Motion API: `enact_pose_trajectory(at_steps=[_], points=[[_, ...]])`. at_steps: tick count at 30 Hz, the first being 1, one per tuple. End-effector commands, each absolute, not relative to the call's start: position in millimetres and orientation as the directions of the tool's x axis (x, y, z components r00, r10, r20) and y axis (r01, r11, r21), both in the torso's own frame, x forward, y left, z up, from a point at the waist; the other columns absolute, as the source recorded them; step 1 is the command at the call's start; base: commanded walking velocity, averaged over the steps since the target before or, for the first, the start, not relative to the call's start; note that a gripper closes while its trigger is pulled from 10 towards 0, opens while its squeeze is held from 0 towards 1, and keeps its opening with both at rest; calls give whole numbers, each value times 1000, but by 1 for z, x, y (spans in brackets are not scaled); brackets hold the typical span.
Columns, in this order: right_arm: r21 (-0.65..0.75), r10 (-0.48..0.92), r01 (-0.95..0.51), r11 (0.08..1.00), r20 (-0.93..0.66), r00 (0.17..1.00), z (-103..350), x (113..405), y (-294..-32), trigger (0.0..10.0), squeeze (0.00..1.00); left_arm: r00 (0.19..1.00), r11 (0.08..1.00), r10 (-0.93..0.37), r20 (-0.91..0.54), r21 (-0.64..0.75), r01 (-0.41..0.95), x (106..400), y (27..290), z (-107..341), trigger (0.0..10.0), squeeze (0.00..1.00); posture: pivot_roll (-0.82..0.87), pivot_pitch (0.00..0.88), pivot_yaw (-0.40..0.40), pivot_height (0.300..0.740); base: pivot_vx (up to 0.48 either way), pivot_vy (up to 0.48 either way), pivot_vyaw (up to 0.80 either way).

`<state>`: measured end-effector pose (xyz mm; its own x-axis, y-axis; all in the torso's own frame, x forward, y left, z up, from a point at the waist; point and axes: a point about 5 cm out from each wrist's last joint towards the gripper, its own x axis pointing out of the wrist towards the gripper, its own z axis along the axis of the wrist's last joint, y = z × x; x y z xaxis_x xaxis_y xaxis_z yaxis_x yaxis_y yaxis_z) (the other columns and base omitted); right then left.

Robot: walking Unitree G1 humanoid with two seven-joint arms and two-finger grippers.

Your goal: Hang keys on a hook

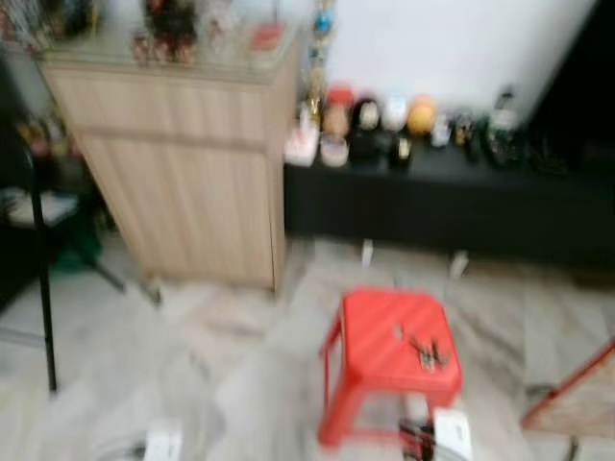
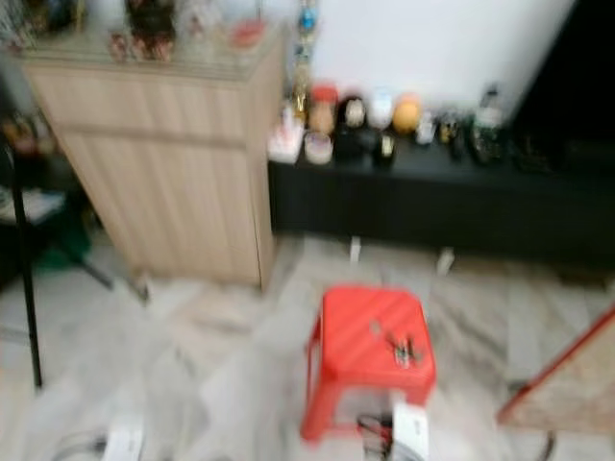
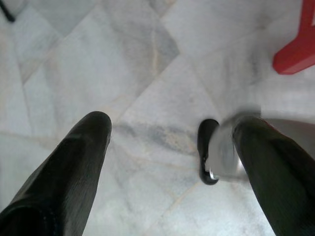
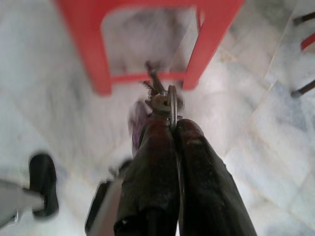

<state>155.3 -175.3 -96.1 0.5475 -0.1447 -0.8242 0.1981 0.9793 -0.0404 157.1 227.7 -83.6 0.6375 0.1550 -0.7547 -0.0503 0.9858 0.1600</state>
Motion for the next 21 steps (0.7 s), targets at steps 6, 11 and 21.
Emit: enact_pose_trajectory(at_steps=[6, 11, 21], points=[[-38, -147, 203, 978, -820, 554, -95, 158, -175, 10000, 0, 658, 984, 159, -736, 170, -48, 166, 229, -79, 10000, 0, 73, 0, -88, 740, 0, 0, 0], [-37, -146, 204, 978, -820, 554, -95, 159, -175, 10000, 0, 657, 983, 150, -739, 182, -20, 166, 230, -79, 10000, 0, 72, 0, -88, 740, 0, 0, 0], [-32, -144, 207, 978, -820, 554, -95, 160, -174, 10000, 0, 654, 984, 135, -744, 179, 0, 165, 225, -81, 10000, 0, 68, 3, -89, 740, 0, -273, 0]])
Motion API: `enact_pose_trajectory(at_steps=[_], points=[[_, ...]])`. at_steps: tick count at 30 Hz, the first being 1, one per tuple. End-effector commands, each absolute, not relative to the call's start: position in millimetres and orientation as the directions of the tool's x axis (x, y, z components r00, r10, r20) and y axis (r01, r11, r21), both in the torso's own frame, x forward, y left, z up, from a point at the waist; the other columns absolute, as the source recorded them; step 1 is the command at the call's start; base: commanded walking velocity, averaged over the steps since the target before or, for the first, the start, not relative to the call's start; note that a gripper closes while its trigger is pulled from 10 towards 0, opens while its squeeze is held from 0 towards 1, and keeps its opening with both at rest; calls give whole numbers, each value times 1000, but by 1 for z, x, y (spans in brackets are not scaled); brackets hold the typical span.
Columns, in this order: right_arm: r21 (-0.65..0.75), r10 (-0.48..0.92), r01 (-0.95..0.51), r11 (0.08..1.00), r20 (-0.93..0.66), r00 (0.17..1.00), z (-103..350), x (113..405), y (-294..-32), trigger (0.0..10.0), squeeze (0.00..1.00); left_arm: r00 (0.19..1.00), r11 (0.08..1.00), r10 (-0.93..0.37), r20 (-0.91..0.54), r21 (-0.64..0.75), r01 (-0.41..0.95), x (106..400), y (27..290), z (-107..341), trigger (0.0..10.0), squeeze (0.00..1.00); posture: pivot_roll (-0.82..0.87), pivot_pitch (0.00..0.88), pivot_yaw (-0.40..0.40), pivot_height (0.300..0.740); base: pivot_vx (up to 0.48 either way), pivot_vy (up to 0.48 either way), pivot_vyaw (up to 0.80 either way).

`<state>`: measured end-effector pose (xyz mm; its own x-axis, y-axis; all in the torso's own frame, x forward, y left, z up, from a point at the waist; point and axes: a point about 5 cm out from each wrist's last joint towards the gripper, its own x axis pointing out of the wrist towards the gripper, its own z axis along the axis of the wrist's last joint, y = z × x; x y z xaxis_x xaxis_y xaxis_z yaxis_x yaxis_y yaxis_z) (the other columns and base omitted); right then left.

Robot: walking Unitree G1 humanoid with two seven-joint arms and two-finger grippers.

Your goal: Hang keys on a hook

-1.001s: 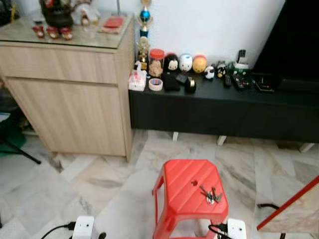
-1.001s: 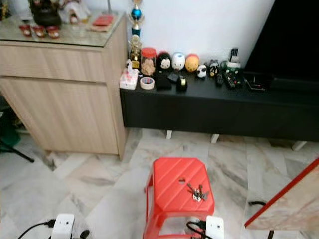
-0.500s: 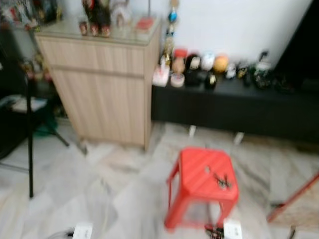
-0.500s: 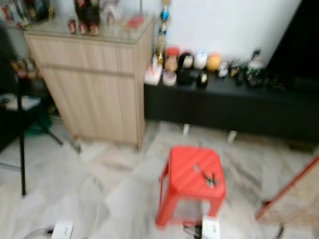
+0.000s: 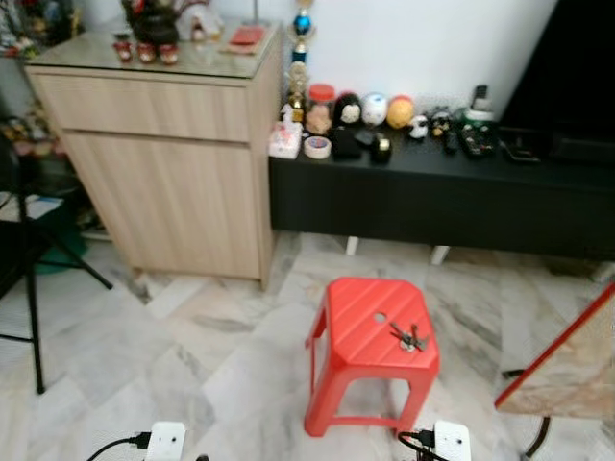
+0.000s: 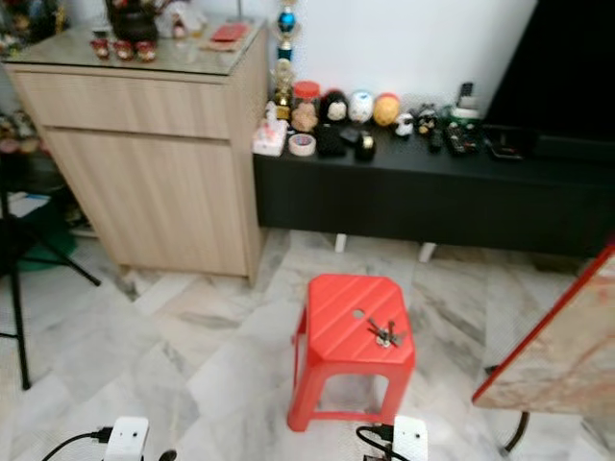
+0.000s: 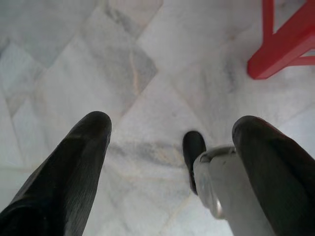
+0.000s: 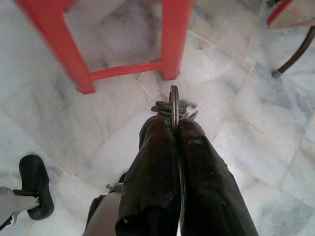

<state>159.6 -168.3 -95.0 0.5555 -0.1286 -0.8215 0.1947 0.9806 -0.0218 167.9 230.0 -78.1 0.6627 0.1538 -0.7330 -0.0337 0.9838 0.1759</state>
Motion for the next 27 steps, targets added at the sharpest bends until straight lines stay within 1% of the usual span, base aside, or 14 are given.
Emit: enact_pose_trajectory(at_steps=[1, 27], points=[[-31, -144, 209, 978, -820, 554, -95, 160, -174, 10000, 0, 653, 984, 134, -746, 178, 2, 165, 225, -81, 10000, 0, 68, 3, -89, 740, 0, -311, 0], [-10, -132, 217, 976, -821, 556, -94, 160, -173, 10000, 0, 649, 984, 107, -754, 174, 40, 165, 220, -82, 10000, 0, 65, 6, -90, 740, 0, -274, 0]])
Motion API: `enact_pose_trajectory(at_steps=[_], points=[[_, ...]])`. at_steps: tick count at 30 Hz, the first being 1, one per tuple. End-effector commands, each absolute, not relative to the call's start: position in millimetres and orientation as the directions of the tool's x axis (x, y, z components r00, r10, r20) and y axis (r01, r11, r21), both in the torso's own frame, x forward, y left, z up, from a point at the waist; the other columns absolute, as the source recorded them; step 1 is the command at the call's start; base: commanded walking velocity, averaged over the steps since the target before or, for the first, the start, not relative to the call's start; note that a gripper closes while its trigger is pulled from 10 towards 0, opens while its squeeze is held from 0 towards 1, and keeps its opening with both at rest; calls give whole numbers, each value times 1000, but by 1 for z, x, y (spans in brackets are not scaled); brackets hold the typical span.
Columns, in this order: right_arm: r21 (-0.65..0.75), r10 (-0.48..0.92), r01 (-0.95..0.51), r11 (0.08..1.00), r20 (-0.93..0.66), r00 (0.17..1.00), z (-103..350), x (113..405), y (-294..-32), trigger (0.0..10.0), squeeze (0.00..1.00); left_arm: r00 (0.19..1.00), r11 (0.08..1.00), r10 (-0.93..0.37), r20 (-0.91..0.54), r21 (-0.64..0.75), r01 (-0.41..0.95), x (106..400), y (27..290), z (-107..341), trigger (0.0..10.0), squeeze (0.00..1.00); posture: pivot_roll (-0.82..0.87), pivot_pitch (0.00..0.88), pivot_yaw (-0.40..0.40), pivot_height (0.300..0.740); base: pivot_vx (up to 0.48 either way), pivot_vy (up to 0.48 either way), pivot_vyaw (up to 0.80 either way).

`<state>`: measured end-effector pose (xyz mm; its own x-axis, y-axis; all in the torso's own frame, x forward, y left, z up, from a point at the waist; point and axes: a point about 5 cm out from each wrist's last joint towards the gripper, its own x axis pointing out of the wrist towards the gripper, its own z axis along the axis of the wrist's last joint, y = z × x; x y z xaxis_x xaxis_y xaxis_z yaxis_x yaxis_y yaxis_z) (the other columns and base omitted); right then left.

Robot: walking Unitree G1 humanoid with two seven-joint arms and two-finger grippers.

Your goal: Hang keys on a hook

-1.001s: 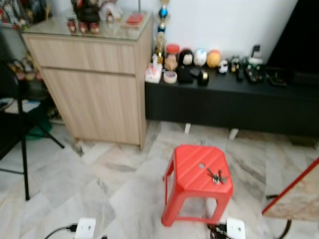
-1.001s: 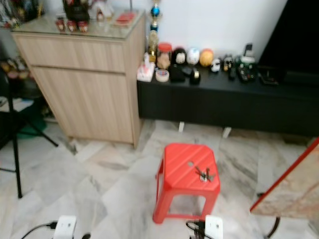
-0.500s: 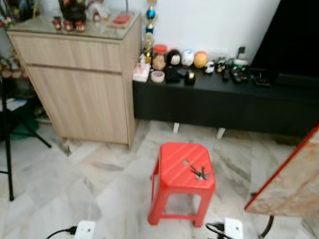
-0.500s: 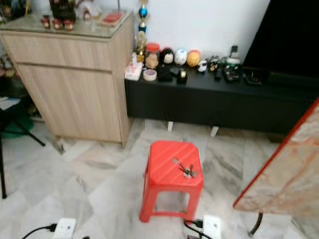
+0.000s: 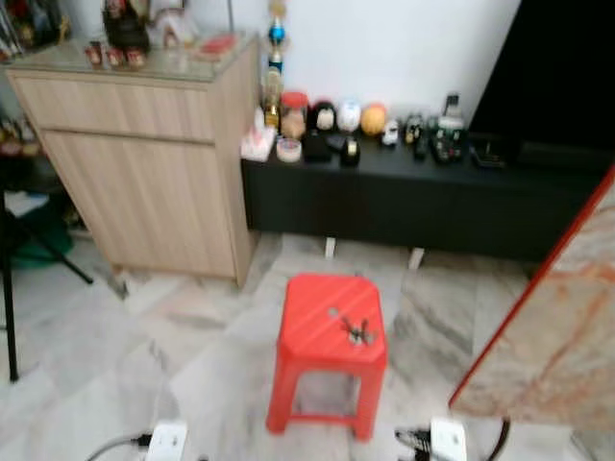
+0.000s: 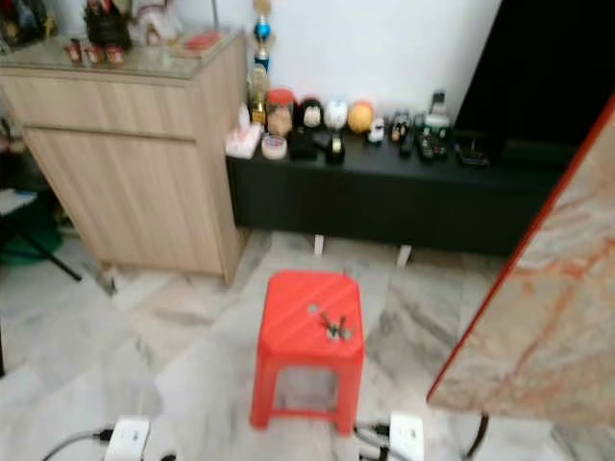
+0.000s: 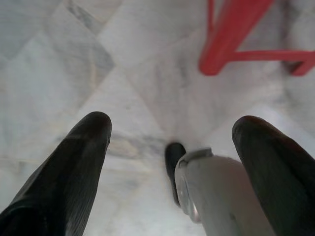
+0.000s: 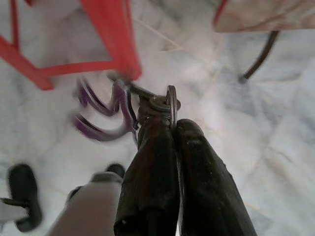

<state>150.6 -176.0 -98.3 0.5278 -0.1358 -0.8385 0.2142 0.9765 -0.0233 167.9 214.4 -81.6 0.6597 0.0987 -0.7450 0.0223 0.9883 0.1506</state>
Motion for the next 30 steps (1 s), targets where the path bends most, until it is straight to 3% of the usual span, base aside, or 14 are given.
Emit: enact_pose_trajectory(at_steps=[1, 30], points=[[-10, -132, 218, 976, -821, 555, -94, 160, -173, 10000, 0, 648, 984, 108, -754, 174, 39, 165, 220, -82, 10000, 0, 66, 7, -90, 740, 0, -277, 0], [4, -139, 237, 971, -800, 583, -92, 164, -173, 10000, 0, 631, 985, 108, -768, 170, 39, 160, 220, -85, 10000, 0, 63, 1, -92, 740, 0, -282, 0]])
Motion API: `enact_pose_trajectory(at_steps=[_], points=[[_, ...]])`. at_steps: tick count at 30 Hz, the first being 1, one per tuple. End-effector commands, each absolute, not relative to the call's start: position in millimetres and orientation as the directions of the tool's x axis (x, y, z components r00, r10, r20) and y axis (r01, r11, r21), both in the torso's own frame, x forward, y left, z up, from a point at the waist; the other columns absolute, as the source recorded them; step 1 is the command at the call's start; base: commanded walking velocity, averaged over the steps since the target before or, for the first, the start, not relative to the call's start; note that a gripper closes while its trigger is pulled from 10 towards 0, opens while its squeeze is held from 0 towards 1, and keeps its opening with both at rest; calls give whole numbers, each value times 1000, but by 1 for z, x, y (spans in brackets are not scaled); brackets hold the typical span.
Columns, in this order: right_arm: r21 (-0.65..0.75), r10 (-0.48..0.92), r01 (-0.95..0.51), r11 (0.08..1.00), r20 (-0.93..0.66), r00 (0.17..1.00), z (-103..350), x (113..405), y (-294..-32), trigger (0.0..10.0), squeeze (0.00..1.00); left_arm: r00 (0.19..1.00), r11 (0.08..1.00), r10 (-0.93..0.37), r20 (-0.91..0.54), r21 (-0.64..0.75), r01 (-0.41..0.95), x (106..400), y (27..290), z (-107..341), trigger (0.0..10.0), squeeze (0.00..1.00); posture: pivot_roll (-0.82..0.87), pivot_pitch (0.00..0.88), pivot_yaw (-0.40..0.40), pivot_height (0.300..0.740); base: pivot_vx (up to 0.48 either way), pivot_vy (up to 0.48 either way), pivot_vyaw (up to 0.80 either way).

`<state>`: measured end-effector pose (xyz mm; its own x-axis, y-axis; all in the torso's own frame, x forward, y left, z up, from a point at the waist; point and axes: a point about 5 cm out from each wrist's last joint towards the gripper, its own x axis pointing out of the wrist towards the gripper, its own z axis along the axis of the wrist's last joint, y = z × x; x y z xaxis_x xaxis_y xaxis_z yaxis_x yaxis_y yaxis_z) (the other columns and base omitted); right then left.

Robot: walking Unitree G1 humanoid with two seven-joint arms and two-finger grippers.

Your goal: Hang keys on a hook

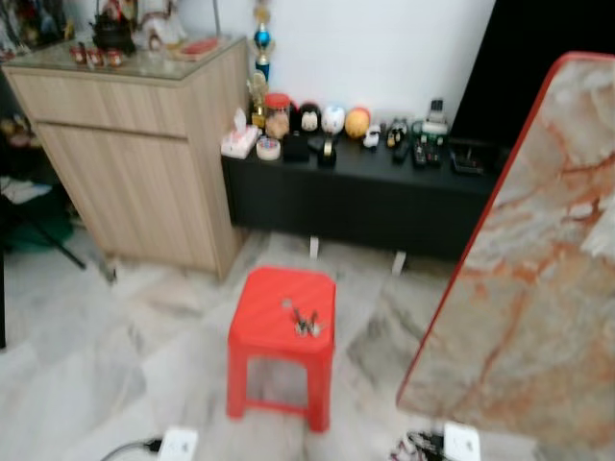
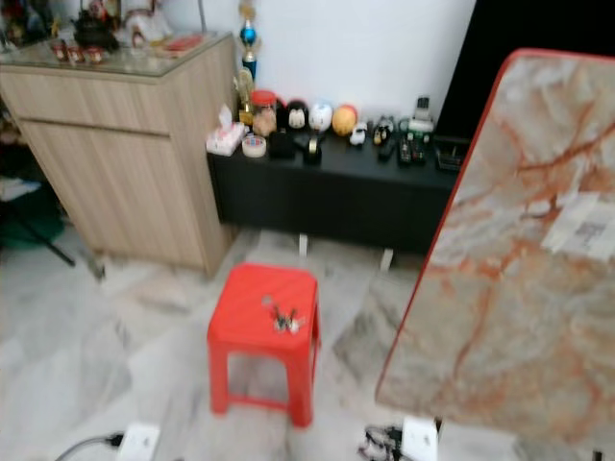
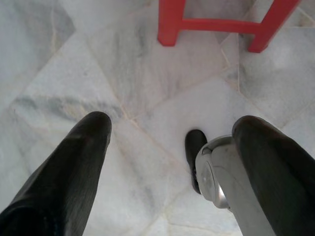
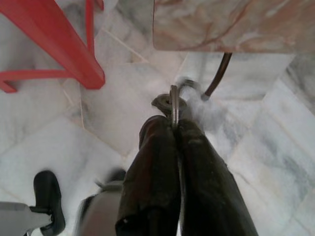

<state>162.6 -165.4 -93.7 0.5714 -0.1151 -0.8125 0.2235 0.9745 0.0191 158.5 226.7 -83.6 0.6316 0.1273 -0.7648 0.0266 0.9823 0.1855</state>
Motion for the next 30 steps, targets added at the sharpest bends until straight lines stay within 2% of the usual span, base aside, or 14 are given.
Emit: enact_pose_trajectory(at_steps=[1, 16, 19, 30], points=[[5, -144, 244, 970, -795, 589, -92, 164, -173, 10000, 0, 632, 984, 107, -768, 171, 41, 161, 220, -84, 10000, 0, 65, 1, -92, 740, 0, -285, 0], [15, -145, 243, 970, -767, 625, -89, 166, -174, 10000, 0, 629, 985, 96, -771, 164, 50, 161, 216, -85, 10000, 0, 61, 0, -92, 740, 0, -286, 0], [17, -147, 245, 969, -761, 632, -89, 167, -175, 10000, 0, 628, 986, 94, -772, 162, 51, 161, 215, -85, 10000, 0, 61, 1, -92, 740, 0, 0, 0], [46, -205, 294, 955, -615, 761, -76, 175, -177, 10000, 0, 633, 987, 105, -767, 160, 30, 160, 216, -85, 10000, 0, 56, 0, -89, 740, 0, 0, 0]])
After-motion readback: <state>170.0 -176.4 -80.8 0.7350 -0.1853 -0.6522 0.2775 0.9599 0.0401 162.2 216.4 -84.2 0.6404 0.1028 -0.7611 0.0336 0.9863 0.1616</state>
